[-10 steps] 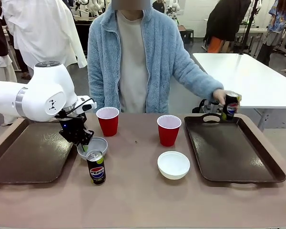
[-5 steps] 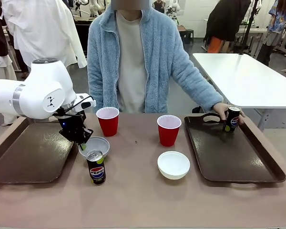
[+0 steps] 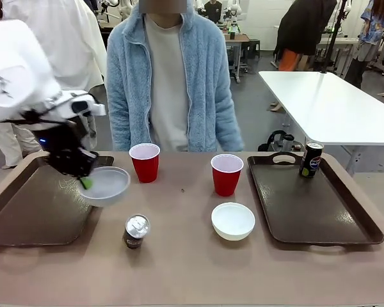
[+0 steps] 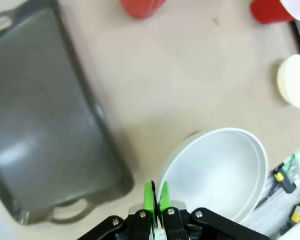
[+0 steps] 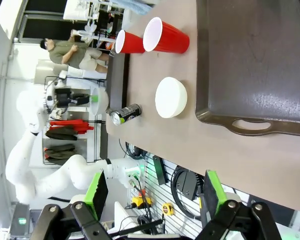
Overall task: Prepare tableware on both trays.
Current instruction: Pick up a Picnic Bowl from the table and place it on a Handle tray.
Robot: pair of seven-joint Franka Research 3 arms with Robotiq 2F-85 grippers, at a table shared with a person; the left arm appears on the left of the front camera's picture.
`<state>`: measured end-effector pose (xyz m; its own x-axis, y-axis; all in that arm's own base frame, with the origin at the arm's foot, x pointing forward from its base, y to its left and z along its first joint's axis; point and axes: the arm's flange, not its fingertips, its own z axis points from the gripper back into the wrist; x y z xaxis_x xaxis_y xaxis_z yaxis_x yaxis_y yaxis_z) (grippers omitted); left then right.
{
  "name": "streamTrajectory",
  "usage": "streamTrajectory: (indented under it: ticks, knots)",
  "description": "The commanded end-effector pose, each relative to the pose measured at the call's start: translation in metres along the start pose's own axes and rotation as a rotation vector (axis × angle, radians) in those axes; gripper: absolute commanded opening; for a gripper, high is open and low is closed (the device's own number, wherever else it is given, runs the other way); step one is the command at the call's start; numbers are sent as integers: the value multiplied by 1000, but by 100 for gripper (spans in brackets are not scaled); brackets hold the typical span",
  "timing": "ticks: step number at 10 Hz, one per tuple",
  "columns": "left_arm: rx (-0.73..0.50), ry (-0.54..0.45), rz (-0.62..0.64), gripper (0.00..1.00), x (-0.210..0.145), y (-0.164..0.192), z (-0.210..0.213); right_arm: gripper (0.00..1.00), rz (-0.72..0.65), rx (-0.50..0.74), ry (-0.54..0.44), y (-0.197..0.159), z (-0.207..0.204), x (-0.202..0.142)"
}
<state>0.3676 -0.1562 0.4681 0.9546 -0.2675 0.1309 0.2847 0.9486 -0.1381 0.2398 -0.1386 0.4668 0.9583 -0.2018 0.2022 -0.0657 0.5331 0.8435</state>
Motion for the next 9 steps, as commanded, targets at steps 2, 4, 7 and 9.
streamTrajectory:
  ticks: [2,4,7,9]
  knots:
    - [30,-27,23,0,-20,61,14,100,10,14,-7,-1,0,2]
    - [17,-36,98,0,-27,112,28,100,10,14,-7,-1,0,2]
    - [9,-78,196,0,-34,169,41,100,10,14,-7,-1,0,2]
    - [9,-71,230,0,-36,194,21,100,10,14,-7,-1,0,2]
